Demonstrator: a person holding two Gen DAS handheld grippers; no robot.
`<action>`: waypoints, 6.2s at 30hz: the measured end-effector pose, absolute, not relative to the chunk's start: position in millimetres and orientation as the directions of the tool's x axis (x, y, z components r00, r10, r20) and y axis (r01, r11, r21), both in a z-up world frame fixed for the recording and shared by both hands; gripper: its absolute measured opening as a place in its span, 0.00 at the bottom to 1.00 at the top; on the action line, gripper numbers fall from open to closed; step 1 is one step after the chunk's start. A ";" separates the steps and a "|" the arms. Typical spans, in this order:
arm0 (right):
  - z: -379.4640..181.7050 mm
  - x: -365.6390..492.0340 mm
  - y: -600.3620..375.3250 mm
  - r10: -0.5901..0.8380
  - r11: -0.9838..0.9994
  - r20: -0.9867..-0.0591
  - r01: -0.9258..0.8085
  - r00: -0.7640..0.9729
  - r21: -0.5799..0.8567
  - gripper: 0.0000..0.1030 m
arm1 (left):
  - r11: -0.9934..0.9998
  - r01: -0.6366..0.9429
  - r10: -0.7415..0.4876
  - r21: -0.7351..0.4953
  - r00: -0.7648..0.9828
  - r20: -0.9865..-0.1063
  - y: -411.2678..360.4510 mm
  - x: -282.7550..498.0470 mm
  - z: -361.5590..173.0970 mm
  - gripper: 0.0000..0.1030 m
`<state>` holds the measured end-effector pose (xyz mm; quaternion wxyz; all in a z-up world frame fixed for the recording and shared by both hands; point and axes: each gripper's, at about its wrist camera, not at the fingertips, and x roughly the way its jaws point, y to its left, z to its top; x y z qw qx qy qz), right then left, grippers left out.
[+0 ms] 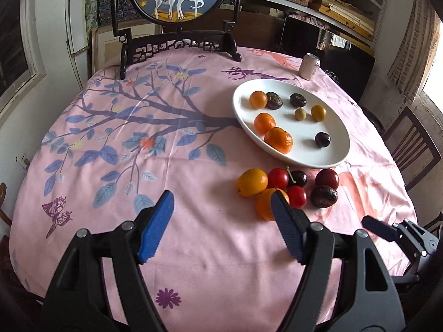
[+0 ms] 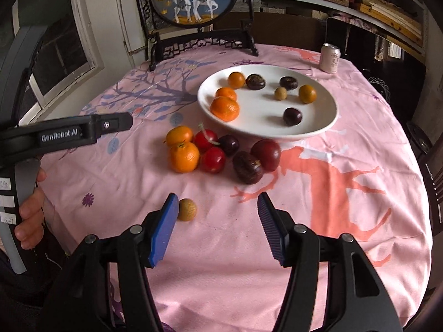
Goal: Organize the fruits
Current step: 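Grasp a small brown round fruit with the right tool while the left tool grasps a mandarin, then place the mandarin and the brown fruit on the white plate, opening both tools, then grasp a dark brown passion fruit with the right tool while the left tool grasps a yellow-orange fruit, then carry both fruits over the white plate and open both tools to release them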
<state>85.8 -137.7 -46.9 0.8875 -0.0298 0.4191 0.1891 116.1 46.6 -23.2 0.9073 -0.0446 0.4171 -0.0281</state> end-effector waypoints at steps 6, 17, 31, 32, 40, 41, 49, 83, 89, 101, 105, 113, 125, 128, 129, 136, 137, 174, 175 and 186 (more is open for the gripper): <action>-80.5 97.3 -108.9 0.366 0.896 -0.791 -0.414 0.490 0.158 0.45 | 0.994 0.006 -0.090 -0.112 0.635 -0.767 55.6 112.0 -30.2 0.72; -74.3 96.7 -139.7 0.266 0.943 -0.784 -0.320 0.561 0.091 0.23 | 0.994 0.081 -0.110 -0.077 0.567 -0.816 16.2 129.0 -61.5 0.72; -75.1 91.6 -196.4 0.279 0.958 -0.770 -0.221 0.575 0.182 0.23 | 0.993 0.109 -0.098 -0.046 0.536 -0.839 -24.1 164.7 -84.7 0.58; -75.0 91.3 -197.4 0.279 0.958 -0.770 -0.218 0.574 0.185 0.23 | 0.993 0.108 -0.097 -0.045 0.538 -0.837 -24.6 166.8 -84.9 0.53; -70.7 91.9 -198.2 0.275 0.960 -0.767 -0.206 0.580 0.189 0.23 | 0.984 0.159 -0.155 -0.082 0.528 -0.835 -26.0 152.5 -82.8 0.39; -70.5 92.1 -197.4 0.279 0.959 -0.767 -0.208 0.578 0.191 0.23 | 0.984 0.161 -0.151 -0.076 0.528 -0.836 -25.6 149.6 -83.3 0.39; -61.8 91.5 -188.4 0.293 0.954 -0.754 -0.231 0.588 0.191 0.23 | 0.981 0.155 -0.184 -0.114 0.579 -0.794 -10.7 130.0 -55.4 0.39; -56.2 303.5 -210.1 0.174 0.971 -0.782 -0.234 0.599 0.036 0.23 | 0.983 0.185 -0.104 -0.009 0.508 -0.855 -80.7 362.5 -38.5 0.40; -40.6 289.8 -213.4 0.149 0.977 -0.752 -0.215 0.642 0.010 0.46 | 0.983 0.173 -0.145 -0.057 0.550 -0.822 -64.6 347.7 -11.7 0.62; -20.6 131.9 -191.6 0.271 0.952 -0.700 -0.293 0.661 0.092 0.53 | 0.989 0.145 -0.126 -0.030 0.716 -0.686 -10.4 167.7 13.3 0.72; -31.5 106.3 -172.7 0.300 0.941 -0.703 -0.323 0.645 0.105 0.53 | 0.991 0.128 -0.125 -0.050 0.686 -0.717 4.6 135.3 -16.2 0.72; -56.8 123.7 -160.2 0.336 0.928 -0.733 -0.342 0.592 0.149 0.50 | 0.994 0.043 -0.107 -0.103 0.639 -0.762 46.5 126.8 -43.3 0.72; -82.5 150.3 -150.6 0.289 0.935 -0.769 -0.342 0.569 0.098 0.32 | 0.992 0.075 -0.125 -0.100 0.612 -0.781 44.5 134.5 -53.1 0.72; -83.3 146.8 -152.4 0.317 0.925 -0.783 -0.357 0.535 0.131 0.20 | 0.993 0.089 -0.120 -0.084 0.593 -0.796 36.1 144.6 -61.3 0.72; -82.5 143.8 -153.6 0.319 0.926 -0.789 -0.351 0.525 0.141 0.20 | 0.993 0.094 -0.118 -0.077 0.585 -0.802 32.9 148.4 -64.1 0.72; -79.3 120.6 -163.3 0.301 0.933 -0.799 -0.333 0.521 0.134 0.20 | 0.993 0.114 -0.094 -0.037 0.551 -0.829 14.3 171.5 -82.3 0.72; -82.4 122.4 -163.2 0.306 0.931 -0.801 -0.336 0.515 0.140 0.20 | 0.993 0.115 -0.095 -0.037 0.548 -0.831 12.8 174.9 -83.8 0.72; -68.8 119.8 -175.7 0.374 0.924 -0.738 -0.292 0.561 0.246 0.20 | 0.975 0.154 -0.215 -0.158 0.513 -0.831 0.4 207.4 -90.1 0.33; -68.8 119.9 -176.6 0.374 0.924 -0.738 -0.290 0.562 0.248 0.20 | 0.976 0.155 -0.212 -0.153 0.517 -0.829 -0.6 206.5 -90.0 0.33; -64.7 114.9 -174.1 0.382 0.921 -0.731 -0.302 0.566 0.248 0.20 | 0.973 0.182 -0.222 -0.142 0.566 -0.794 -0.8 174.2 -69.3 0.33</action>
